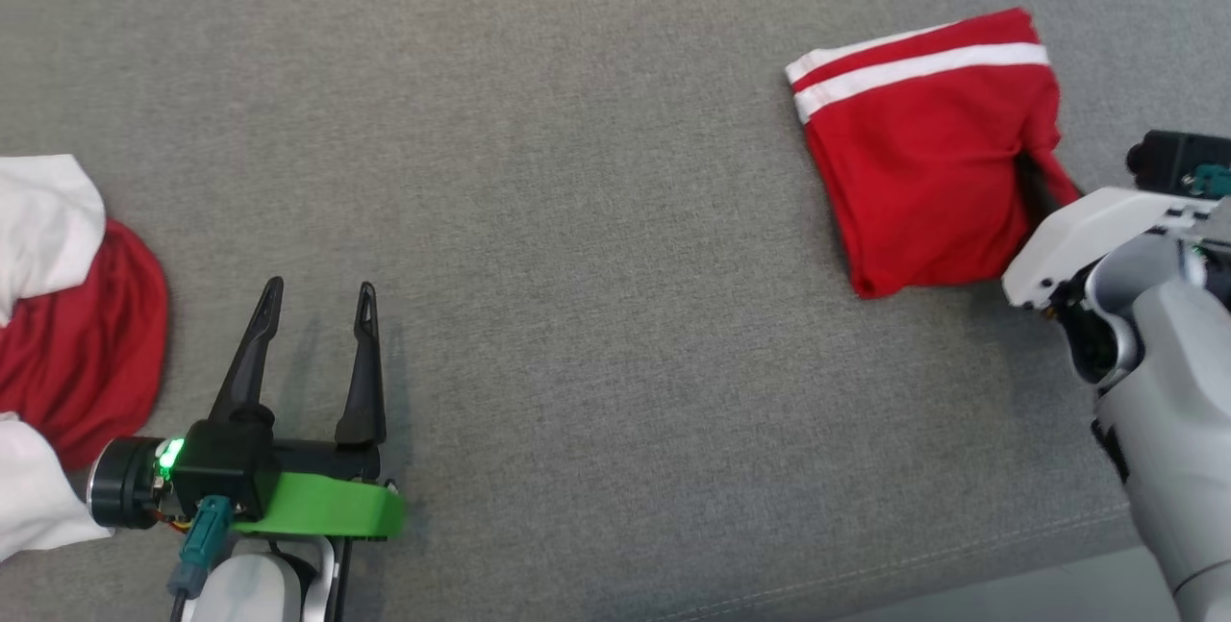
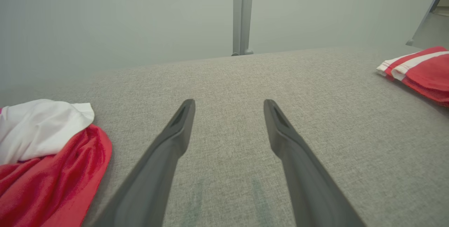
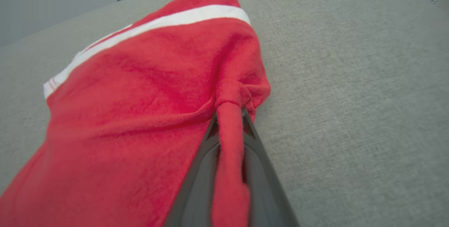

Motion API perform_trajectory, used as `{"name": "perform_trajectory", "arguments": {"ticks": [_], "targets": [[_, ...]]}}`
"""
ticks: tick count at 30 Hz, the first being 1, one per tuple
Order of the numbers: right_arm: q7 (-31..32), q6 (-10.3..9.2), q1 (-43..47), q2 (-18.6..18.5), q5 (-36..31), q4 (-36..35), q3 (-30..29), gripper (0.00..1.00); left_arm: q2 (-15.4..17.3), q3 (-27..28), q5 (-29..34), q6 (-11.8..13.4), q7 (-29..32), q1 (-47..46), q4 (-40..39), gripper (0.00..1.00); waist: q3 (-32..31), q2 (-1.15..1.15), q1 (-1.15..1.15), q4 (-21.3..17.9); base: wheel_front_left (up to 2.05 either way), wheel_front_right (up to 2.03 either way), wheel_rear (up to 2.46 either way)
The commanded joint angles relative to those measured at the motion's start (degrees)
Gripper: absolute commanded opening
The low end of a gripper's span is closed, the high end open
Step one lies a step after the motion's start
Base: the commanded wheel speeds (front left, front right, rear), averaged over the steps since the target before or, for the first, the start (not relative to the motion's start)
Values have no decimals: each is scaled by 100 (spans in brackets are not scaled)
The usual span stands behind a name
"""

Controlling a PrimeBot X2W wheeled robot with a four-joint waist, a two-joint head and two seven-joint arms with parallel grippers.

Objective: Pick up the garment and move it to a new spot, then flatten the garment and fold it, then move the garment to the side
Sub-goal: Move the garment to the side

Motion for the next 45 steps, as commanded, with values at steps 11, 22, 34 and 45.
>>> {"name": "perform_trajectory", "arguments": {"ticks": [11, 22, 34, 45], "targets": [[-400, -7, -1436, -1030, -746, 1075, -494, 0, 236, 107, 176, -13, -16, -93, -18, 100, 1142, 6, 0, -131, 0, 0, 0], [-1201, -7, -2006, -1579, -2110, 1999, -1136, 100, 13, 93, 9, 60, -7, 73, -51, 100, 824, 6, 0, 87, 0, 0, 0], [-1635, -7, -348, -531, -2588, -698, -1395, 100, -148, 310, -295, 209, -8, 517, 94, 100, -497, 6, 0, 143, 0, 0, 0], [-1638, -8, 2593, 703, -2727, -3143, -930, 100, -180, 593, -442, 279, -8, 925, 336, 100, -1474, 6, 0, 558, 0, 0, 0]]}}
